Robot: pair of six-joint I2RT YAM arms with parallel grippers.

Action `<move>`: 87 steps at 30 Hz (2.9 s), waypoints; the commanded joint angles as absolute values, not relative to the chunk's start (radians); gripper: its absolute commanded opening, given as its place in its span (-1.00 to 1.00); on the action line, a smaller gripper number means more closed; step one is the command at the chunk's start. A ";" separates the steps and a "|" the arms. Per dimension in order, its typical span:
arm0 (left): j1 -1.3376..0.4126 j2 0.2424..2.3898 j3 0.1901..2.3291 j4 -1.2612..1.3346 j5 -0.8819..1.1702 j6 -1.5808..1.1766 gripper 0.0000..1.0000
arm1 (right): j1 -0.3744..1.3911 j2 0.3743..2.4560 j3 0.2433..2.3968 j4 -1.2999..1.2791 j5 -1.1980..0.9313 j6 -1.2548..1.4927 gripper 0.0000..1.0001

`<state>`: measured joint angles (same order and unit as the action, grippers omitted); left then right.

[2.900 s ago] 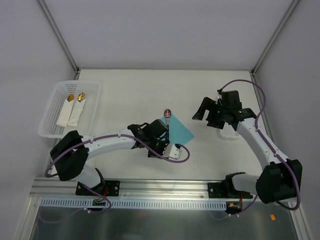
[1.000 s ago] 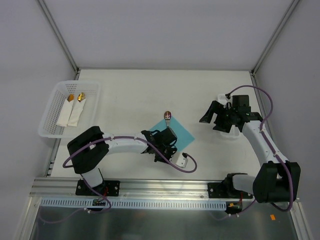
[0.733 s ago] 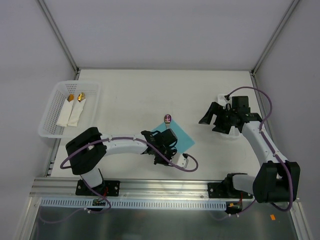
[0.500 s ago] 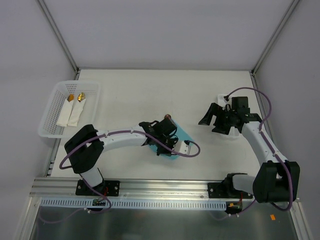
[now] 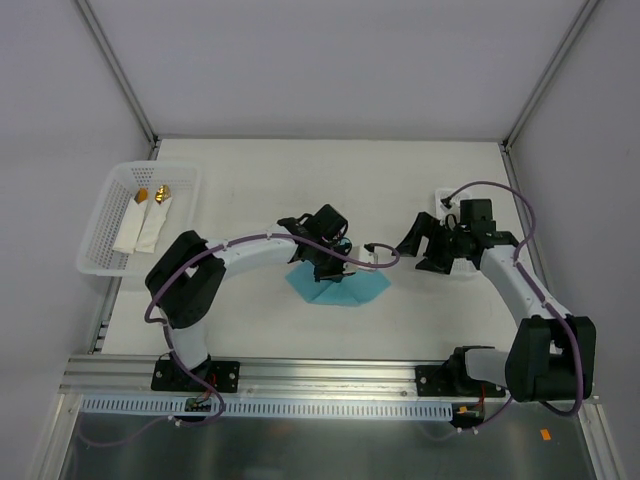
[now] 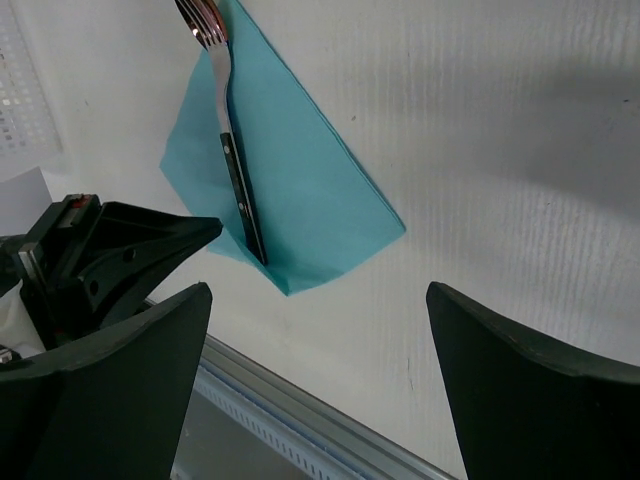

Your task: Place the utensils on the paper napkin and roll it up

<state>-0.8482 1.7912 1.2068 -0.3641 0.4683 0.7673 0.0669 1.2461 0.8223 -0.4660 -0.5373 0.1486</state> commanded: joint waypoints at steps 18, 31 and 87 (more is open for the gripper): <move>-0.805 1.859 1.252 -0.356 0.522 0.772 -1.00 | 0.211 1.302 0.626 -0.054 -0.756 0.454 0.09; -0.796 1.871 1.256 -0.341 0.525 0.765 -1.00 | 0.374 1.431 0.474 0.439 -0.733 0.840 -0.07; -0.678 1.752 1.212 -0.445 0.928 0.124 -0.81 | 0.476 1.761 0.529 0.477 -0.664 0.893 -0.89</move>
